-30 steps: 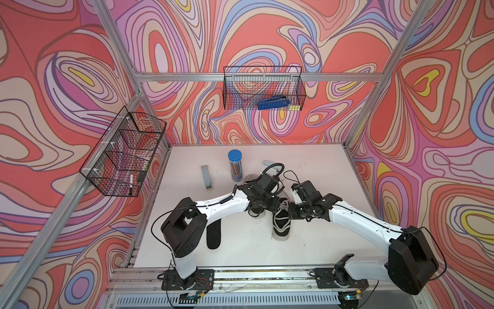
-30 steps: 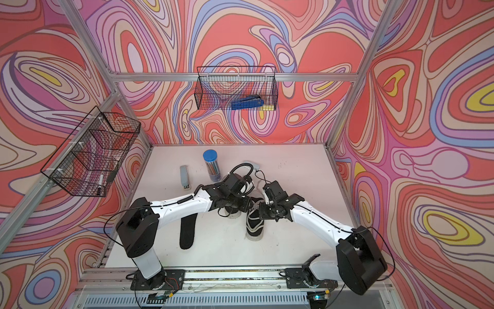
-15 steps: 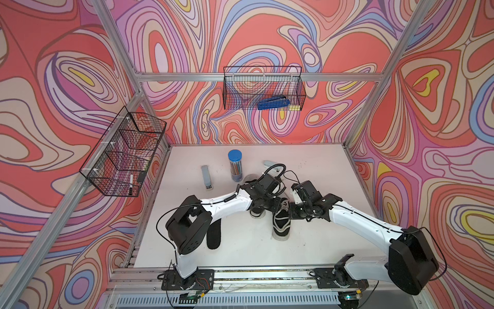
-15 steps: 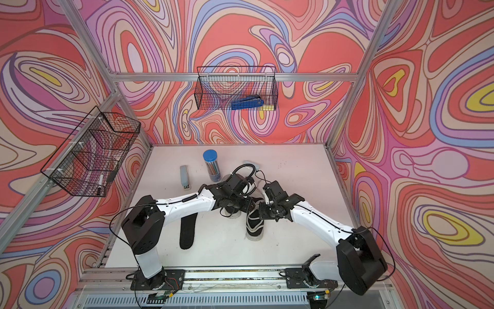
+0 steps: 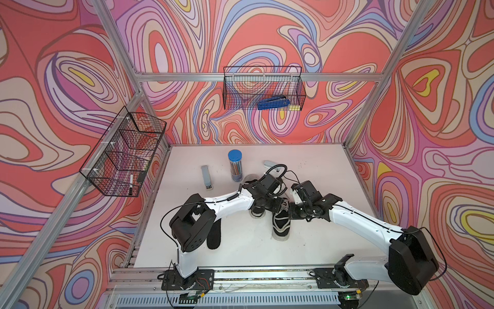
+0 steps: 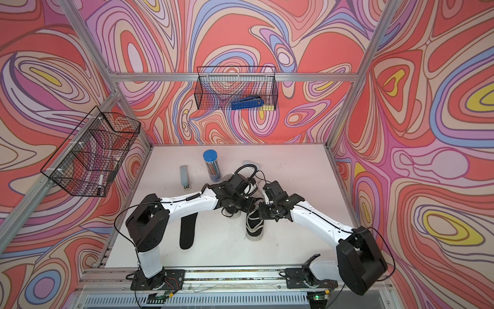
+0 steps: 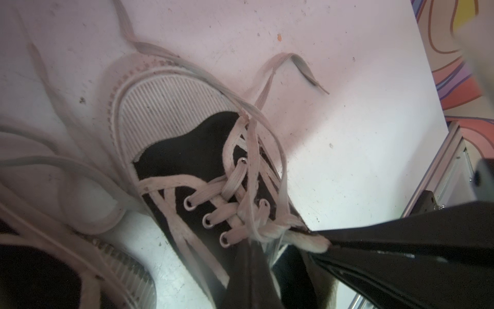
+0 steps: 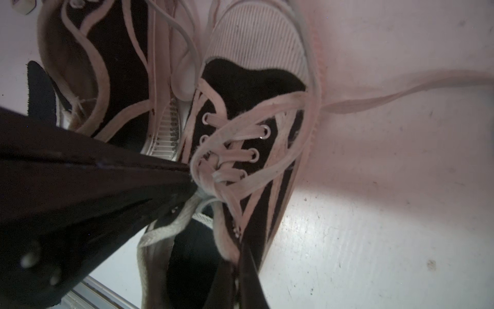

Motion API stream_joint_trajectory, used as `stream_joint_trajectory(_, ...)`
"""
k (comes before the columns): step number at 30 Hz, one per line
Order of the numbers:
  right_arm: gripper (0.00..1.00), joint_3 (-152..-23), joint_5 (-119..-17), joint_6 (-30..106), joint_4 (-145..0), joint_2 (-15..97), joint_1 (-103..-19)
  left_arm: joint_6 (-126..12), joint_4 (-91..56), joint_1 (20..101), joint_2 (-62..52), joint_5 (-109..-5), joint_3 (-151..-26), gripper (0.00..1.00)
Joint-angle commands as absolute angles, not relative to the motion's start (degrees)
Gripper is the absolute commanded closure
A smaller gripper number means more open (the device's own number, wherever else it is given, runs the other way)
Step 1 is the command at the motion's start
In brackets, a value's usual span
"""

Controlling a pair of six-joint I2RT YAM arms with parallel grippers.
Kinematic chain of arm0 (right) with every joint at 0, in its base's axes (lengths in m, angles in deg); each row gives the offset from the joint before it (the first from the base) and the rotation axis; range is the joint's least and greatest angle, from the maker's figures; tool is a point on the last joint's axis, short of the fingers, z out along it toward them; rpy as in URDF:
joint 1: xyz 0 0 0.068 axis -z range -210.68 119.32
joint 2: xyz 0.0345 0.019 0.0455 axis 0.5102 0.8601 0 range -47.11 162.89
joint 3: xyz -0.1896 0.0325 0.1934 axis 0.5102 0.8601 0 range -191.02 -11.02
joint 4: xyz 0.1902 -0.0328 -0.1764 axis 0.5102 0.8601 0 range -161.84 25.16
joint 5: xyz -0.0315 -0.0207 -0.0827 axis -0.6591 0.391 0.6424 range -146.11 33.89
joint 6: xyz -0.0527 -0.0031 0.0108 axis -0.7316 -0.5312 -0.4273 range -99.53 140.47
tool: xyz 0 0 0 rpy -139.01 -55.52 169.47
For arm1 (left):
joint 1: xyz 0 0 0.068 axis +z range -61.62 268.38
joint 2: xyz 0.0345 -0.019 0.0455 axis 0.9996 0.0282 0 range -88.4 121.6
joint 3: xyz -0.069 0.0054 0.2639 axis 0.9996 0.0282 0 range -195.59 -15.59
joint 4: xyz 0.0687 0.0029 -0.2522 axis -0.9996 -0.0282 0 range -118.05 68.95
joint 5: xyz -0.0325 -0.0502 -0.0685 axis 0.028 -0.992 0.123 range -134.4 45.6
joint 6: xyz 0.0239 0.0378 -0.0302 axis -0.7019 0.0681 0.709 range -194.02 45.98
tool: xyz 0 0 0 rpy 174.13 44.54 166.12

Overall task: Remove the insole from the shoe
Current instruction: Untie the shoelace on the shoe.

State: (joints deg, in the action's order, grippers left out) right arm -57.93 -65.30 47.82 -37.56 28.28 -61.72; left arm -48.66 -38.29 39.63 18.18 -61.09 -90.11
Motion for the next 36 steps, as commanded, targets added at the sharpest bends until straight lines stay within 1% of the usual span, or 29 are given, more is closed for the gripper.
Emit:
stream_joint_trajectory(1,1.00,-57.4,-60.8,51.3,-37.5,26.8,-61.0,-47.9,-36.6,39.9,15.4,-58.7,-89.2,1.00)
stream_joint_trajectory(5,1.00,-55.5,-57.9,55.5,-36.2,27.0,-60.2,-45.1,-30.4,40.0,11.4,-53.4,-84.8,1.00)
stream_joint_trajectory(8,1.00,-54.0,-58.2,56.4,-35.8,27.1,-60.2,-42.3,-25.6,40.0,8.6,-48.9,-80.6,1.00)
stream_joint_trajectory(12,1.00,-54.5,-60.8,54.9,-36.6,26.9,-60.2,-39.4,-20.6,39.9,8.0,-48.7,-77.4,1.00)
stream_joint_trajectory(13,0.97,-55.4,-61.9,54.6,-37.0,26.8,-60.2,-39.1,-20.1,39.8,8.4,-49.5,-77.5,1.00)
stream_joint_trajectory(15,0.79,-57.8,-63.8,54.5,-37.6,26.2,-60.2,-39.3,-19.4,39.3,9.3,-50.3,-77.6,1.00)
stream_joint_trajectory(16,0.72,-59.4,-64.7,54.8,-37.6,25.8,-60.2,-39.5,-19.0,39.0,9.5,-50.7,-77.6,1.00)
stream_joint_trajectory(18,0.64,-62.2,-65.3,55.7,-37.6,24.5,-60.2,-39.5,-18.3,38.7,9.6,-51.6,-77.6,1.00)
stream_joint_trajectory(22,0.52,-63.9,-64.2,56.6,-39.4,23.6,-60.3,-39.2,-16.7,38.6,9.8,-53.3,-77.2,1.00)
stream_joint_trajectory(26,0.50,-62.8,-61.7,59.1,-41.4,26.0,-60.2,-38.8,-16.1,38.5,10.0,-53.8,-76.9,1.00)
stream_joint_trajectory(28,0.49,-61.5,-63.2,64.9,-44.8,25.0,-60.3,-38.6,-16.4,38.5,9.7,-53.5,-76.9,1.00)
stream_joint_trajectory(30,0.48,-58.9,-64.1,74.4,-49.5,21.6,-60.3,-38.3,-16.3,38.5,9.5,-53.3,-76.4,1.00)
stream_joint_trajectory(32,0.39,-55.6,-62.8,84.5,-54.8,16.7,-60.3,-38.0,-16.1,38.4,9.3,-53.2,-76.0,1.00)
stream_joint_trajectory(33,0.32,-54.0,-61.3,89.2,-56.5,14.3,-60.3,-37.8,-15.8,38.4,9.3,-53.1,-75.6,1.00)
stream_joint_trajectory(35,0.24,-52.6,-57.8,97.7,-57.3,11.4,-60.3,-37.4,-15.6,38.5,9.1,-53.2,-75.1,1.00)
stream_joint_trajectory(36,0.23,-52.6,-56.9,102.8,-56.4,11.2,-60.3,-37.4,-15.5,38.4,9.0,-53.2,-75.1,1.00)
